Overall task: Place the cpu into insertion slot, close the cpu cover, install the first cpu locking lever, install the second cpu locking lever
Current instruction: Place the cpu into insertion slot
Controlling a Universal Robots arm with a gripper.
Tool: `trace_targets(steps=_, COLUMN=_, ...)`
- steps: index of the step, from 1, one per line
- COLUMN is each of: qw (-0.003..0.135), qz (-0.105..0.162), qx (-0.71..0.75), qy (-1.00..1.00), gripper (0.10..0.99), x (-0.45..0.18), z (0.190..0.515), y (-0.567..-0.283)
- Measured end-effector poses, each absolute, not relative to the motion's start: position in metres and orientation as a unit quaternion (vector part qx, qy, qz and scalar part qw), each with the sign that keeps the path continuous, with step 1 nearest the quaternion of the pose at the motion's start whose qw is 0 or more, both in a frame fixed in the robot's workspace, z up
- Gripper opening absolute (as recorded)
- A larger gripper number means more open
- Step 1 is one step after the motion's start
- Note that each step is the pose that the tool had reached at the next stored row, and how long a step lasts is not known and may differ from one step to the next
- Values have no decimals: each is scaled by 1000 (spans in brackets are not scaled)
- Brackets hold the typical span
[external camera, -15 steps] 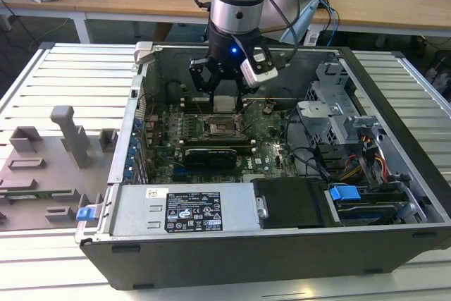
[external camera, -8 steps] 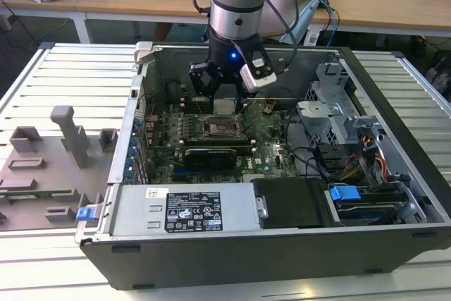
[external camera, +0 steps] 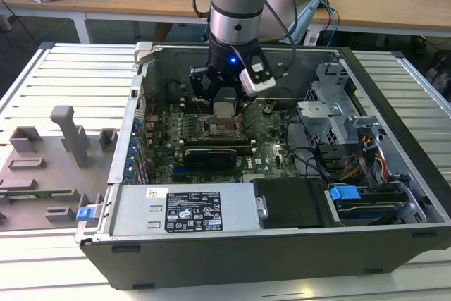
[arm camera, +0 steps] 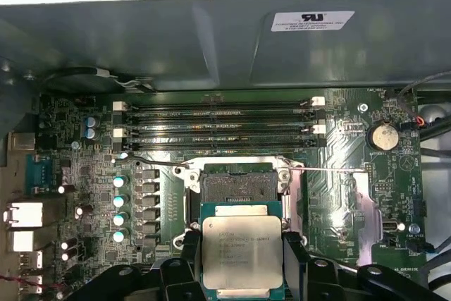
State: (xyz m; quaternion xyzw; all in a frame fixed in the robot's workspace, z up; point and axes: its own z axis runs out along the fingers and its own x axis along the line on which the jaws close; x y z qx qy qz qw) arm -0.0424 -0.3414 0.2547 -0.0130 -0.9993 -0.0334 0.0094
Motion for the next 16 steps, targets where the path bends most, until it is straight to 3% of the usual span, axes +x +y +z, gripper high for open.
trace_targets(steps=16, qw=6, qz=-30, qx=-119, qy=-992, gripper=545, x=-42, z=254, y=-341)
